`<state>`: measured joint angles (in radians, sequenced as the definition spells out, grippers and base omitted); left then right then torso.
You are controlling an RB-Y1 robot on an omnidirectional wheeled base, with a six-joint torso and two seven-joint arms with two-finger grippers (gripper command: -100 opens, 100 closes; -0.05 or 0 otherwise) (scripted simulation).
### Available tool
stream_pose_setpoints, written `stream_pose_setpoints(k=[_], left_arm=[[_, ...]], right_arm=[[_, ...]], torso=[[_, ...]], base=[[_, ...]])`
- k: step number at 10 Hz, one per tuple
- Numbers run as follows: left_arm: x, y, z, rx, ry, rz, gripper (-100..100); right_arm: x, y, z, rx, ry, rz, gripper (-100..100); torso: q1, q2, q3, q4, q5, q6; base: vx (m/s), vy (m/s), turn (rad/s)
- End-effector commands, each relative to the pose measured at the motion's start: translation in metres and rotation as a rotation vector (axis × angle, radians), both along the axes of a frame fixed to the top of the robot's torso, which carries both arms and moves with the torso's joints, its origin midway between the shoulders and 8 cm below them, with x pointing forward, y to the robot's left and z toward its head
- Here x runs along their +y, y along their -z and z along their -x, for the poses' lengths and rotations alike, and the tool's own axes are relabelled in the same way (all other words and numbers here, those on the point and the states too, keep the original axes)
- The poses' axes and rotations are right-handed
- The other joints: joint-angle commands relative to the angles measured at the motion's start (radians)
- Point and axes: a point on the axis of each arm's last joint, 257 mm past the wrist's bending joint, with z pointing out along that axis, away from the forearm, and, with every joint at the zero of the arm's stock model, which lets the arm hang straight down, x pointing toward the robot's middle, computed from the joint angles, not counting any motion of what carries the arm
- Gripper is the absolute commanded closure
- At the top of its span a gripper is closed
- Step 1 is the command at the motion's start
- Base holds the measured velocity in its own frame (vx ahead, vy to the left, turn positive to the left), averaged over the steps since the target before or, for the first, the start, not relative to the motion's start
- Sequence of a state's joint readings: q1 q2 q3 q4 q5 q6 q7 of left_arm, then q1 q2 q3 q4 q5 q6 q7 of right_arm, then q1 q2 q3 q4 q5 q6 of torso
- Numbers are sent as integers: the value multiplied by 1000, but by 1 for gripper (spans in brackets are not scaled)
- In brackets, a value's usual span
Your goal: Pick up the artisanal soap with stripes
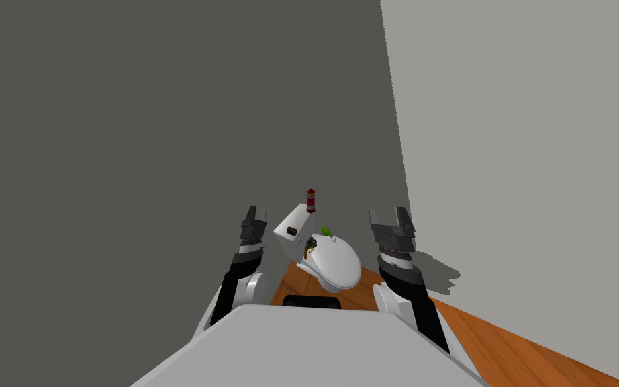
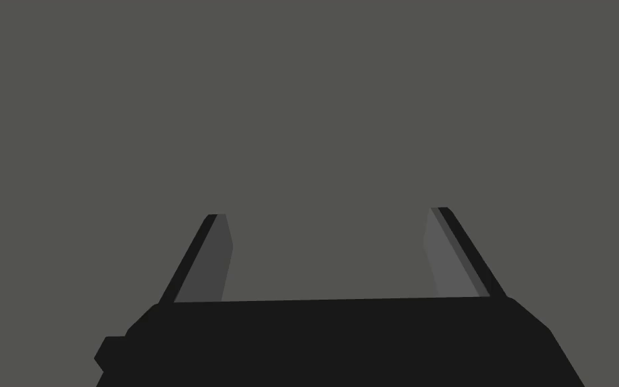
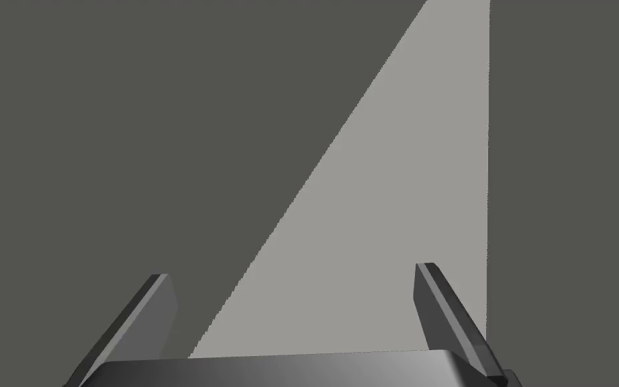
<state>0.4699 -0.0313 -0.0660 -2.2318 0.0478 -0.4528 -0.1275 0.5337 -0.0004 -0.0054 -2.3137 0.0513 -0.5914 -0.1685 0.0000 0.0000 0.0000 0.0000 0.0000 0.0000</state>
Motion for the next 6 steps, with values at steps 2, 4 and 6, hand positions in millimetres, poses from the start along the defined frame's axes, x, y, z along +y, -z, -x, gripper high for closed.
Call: stream_pose_setpoints(k=[2,4,6], left_arm=[[-9,7,-10,39,36,-52,-100],[-19,18,-23,91,69,-97,-100],[-24,25,-32,123,84,-117,-100]], right_arm=[[0,0,0,0,0,0,0],[0,0,0,0,0,0,0],[0,0,0,0,0,0,0]], torso=[[1,0,0,0,0,0],[4,1,0,0,1,0],[5,0,0,0,1,0]], base=[[-7,26,-9],[-14,62,-19],[-6,65,-19]])
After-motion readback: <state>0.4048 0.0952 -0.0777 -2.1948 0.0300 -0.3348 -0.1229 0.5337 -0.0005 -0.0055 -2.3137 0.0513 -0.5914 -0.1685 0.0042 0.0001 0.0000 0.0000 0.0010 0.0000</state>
